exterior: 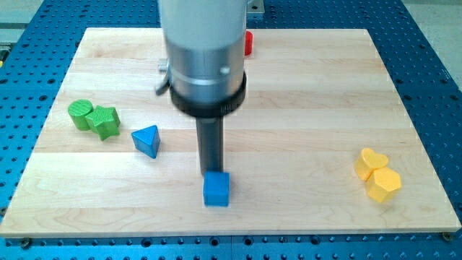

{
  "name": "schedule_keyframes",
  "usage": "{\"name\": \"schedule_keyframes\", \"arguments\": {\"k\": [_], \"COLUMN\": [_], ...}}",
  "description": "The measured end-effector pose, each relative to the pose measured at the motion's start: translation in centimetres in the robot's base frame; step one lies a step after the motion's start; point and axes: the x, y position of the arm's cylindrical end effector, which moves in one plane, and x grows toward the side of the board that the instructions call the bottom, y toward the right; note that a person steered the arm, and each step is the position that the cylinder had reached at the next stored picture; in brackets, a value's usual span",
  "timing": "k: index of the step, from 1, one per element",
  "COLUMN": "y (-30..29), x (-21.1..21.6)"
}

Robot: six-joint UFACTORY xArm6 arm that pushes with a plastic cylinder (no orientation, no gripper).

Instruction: Keep the blue blocks at the bottom center of the board

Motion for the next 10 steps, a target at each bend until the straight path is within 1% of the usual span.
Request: {"name": "schedule_keyframes", "arguments": {"k": [1, 2, 3, 4, 5, 6, 7, 8, 9, 10], "y": [-3.4, -15.1, -18.5, -15.0, -9.0, -8.0, -11.5, -15.5, -7.0, -2.9], "x": [1.0, 3.5, -2.7, -8.8, -9.2, -4.6, -6.1, -3.2, -2.3, -2.9]}}
